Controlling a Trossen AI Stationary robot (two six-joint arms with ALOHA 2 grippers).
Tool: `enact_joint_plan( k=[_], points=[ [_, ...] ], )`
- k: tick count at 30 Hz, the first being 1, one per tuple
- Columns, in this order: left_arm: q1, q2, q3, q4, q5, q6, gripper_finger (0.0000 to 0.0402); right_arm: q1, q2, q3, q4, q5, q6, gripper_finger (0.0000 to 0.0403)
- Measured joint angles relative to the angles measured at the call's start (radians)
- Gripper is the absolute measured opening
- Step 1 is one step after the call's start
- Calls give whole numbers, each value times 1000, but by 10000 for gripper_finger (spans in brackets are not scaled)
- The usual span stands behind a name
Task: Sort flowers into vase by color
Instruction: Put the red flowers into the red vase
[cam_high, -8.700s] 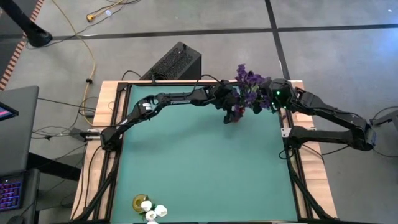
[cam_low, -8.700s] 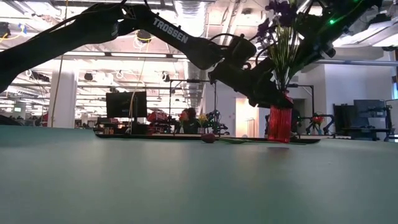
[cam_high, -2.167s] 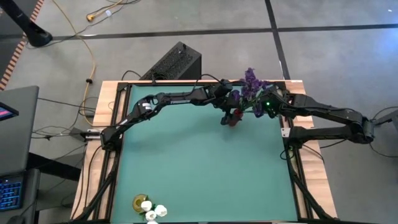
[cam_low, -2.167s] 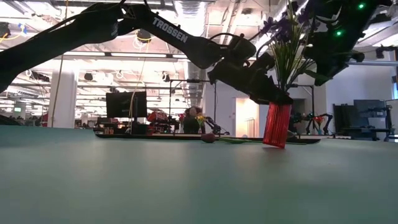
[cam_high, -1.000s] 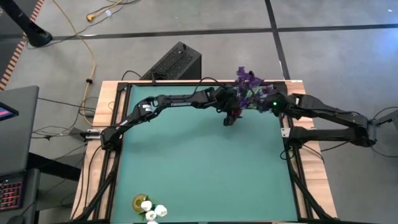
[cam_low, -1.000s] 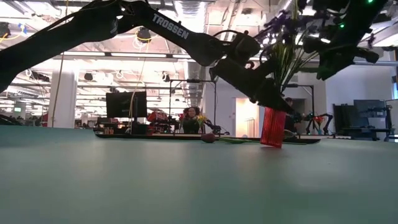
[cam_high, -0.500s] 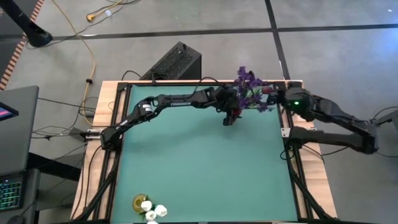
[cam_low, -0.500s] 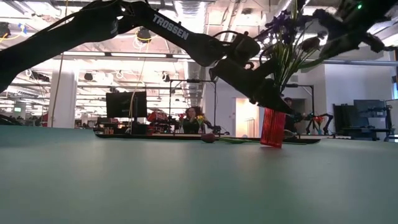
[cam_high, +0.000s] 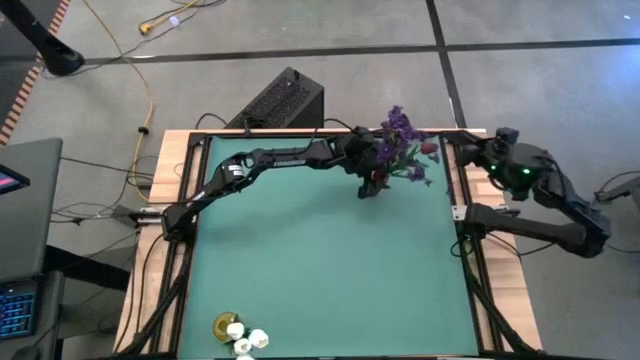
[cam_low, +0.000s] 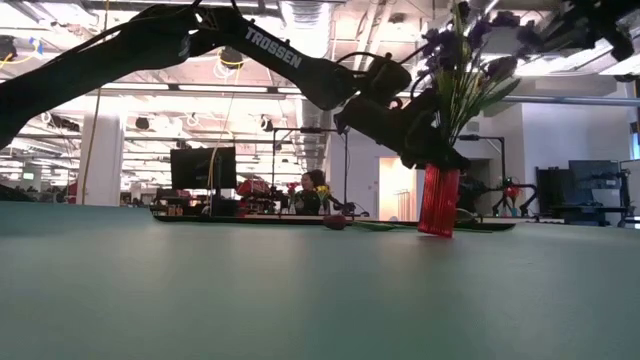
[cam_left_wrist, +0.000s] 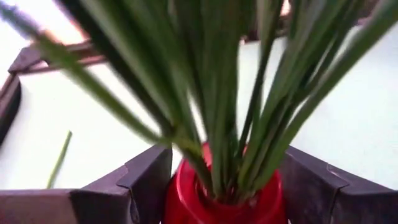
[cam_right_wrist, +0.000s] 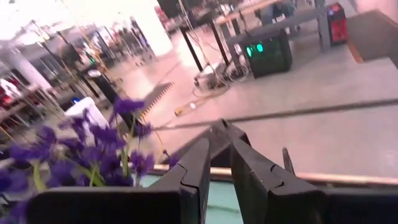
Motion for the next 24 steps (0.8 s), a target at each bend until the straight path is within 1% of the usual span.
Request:
enact_joint_plan(
  k=[5,8,12,24],
  points=[
    [9,-4,-1,-67,-1,26,244,0,-52,0,38,-6,-39,91],
    [17,-20,-1,-112,-1,48,244,0,-59,0,70,-27,-59,91],
    [21,-44,-1,-170,1,73,244,2,-43,0,86,-60,-69,91],
    [16,-48,-1,-203,1,95,245,29,25,0,124,-66,-125,91]
  ],
)
